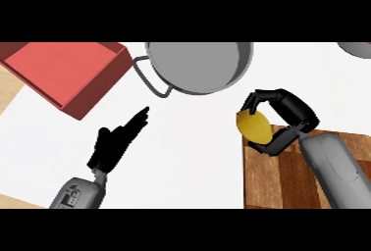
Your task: Pick the lemon from the cutting board and place it in the pot
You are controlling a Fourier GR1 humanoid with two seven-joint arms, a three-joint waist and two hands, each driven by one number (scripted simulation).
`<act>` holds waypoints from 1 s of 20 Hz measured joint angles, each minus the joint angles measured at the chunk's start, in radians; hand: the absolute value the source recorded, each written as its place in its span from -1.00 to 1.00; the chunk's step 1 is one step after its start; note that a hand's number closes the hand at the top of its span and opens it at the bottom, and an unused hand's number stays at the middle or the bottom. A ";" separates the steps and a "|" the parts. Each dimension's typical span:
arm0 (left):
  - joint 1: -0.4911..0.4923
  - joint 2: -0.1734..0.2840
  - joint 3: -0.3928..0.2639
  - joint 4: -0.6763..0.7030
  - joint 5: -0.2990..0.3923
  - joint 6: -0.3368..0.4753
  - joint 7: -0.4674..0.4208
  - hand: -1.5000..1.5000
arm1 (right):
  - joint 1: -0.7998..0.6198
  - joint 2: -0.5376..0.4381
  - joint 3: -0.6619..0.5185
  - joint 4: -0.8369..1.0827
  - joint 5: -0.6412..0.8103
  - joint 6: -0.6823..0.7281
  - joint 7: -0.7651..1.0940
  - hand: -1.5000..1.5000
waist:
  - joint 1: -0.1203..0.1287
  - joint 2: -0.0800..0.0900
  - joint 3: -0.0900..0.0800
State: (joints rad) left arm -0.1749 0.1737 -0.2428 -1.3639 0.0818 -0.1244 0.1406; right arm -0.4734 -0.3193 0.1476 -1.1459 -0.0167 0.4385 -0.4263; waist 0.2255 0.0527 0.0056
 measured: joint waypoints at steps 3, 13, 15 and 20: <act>-0.019 -0.005 -0.016 -0.004 -0.006 -0.011 -0.001 0.00 | -0.104 -0.041 0.001 0.019 -0.007 0.093 -0.063 1.00 | 0.025 0.014 0.003; -0.055 -0.021 -0.033 0.002 -0.018 -0.015 0.004 0.00 | -0.343 -0.173 -0.015 0.093 -0.015 0.139 -0.168 1.00 | 0.026 0.036 0.005; -0.059 -0.022 -0.032 0.004 -0.019 -0.013 0.006 0.00 | -0.381 -0.195 -0.017 0.105 -0.014 0.128 -0.190 1.00 | 0.022 0.036 0.005; -0.068 -0.027 -0.030 0.012 -0.022 -0.007 0.009 0.00 | -0.456 -0.228 -0.009 0.135 0.007 0.072 -0.262 1.00 | 0.012 0.036 0.004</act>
State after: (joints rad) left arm -0.2428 0.1465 -0.2726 -1.3518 0.0598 -0.1315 0.1496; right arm -0.9294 -0.5471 0.1391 -1.0108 -0.0094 0.5108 -0.6881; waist 0.2376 0.0889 0.0092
